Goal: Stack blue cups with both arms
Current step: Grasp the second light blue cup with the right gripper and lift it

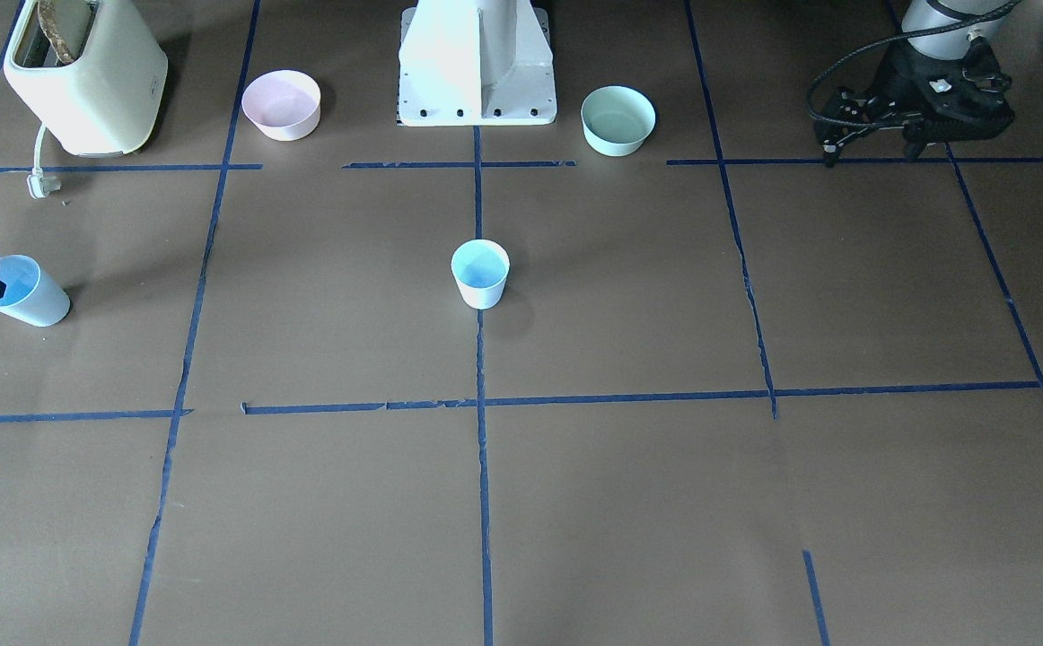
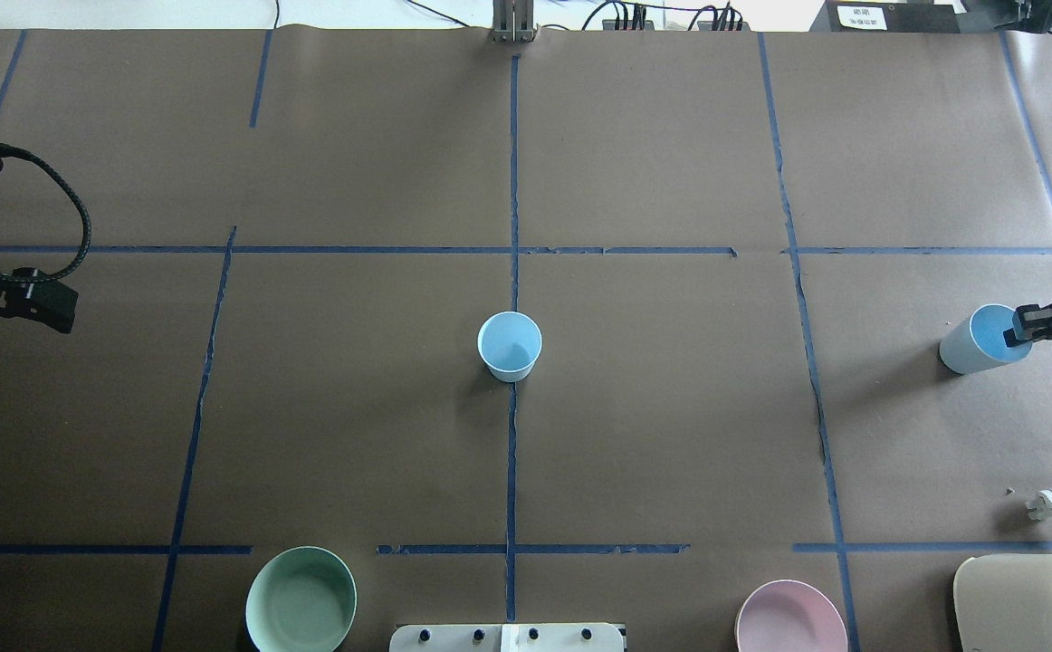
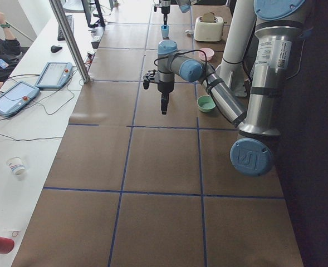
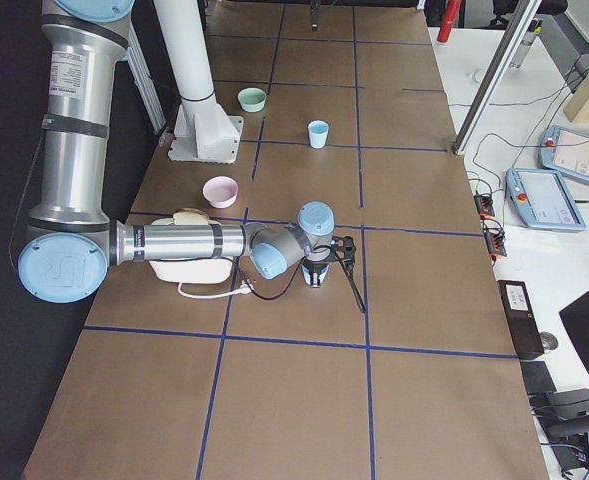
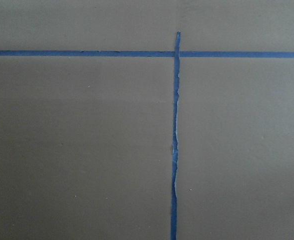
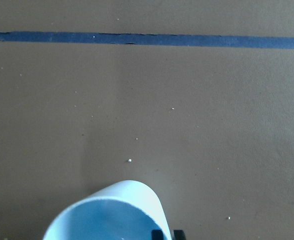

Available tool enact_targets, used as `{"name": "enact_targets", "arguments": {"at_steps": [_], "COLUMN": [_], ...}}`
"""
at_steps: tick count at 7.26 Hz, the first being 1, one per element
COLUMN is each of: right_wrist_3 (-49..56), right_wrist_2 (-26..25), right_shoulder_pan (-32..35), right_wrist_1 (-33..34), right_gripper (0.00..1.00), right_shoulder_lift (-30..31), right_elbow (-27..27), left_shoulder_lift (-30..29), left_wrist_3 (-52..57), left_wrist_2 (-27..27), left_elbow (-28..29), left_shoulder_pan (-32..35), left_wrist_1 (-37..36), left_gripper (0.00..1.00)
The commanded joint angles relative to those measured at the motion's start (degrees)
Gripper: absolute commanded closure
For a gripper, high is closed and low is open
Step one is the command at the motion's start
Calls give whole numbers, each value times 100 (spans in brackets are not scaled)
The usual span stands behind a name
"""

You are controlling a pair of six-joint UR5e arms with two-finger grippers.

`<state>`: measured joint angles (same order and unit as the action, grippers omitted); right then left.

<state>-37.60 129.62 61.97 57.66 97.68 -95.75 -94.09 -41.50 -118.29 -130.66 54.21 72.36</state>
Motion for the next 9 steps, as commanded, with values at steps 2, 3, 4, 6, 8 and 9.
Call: {"name": "enact_targets", "arguments": {"at_steps": [2, 3, 4, 6, 8, 9], "right_wrist_3": [-20, -28, -55, -727, -2209, -2870], "right_wrist_2": [37, 72, 107, 274, 118, -171], "right_shoulder_pan": [8, 0, 0, -105, -901, -1323], "right_wrist_1": [157, 576, 1363, 2902, 3182, 3182], "right_gripper": [100, 100, 100, 100, 100, 100], "right_shoulder_lift": [-29, -134, -483, -1606, -2635, -3031], "right_elbow": [-643, -1021, -1443, -2024, -2062, -2045], "left_shoulder_lift": [443, 453, 462, 471, 480, 427], "left_wrist_3": [1262, 1824, 2422, 3181, 3866, 4139], "left_wrist_2": [-1, -10, -236, -431, -877, -950], "left_elbow": [338, 618, 978, 1943, 2692, 2895], "left_shoulder_pan": [571, 886, 1203, 1713, 2302, 2627], "left_wrist_1": [58, 76, 120, 959, 1455, 1439], "left_gripper": [0, 0, 0, 0, 0, 0]}}
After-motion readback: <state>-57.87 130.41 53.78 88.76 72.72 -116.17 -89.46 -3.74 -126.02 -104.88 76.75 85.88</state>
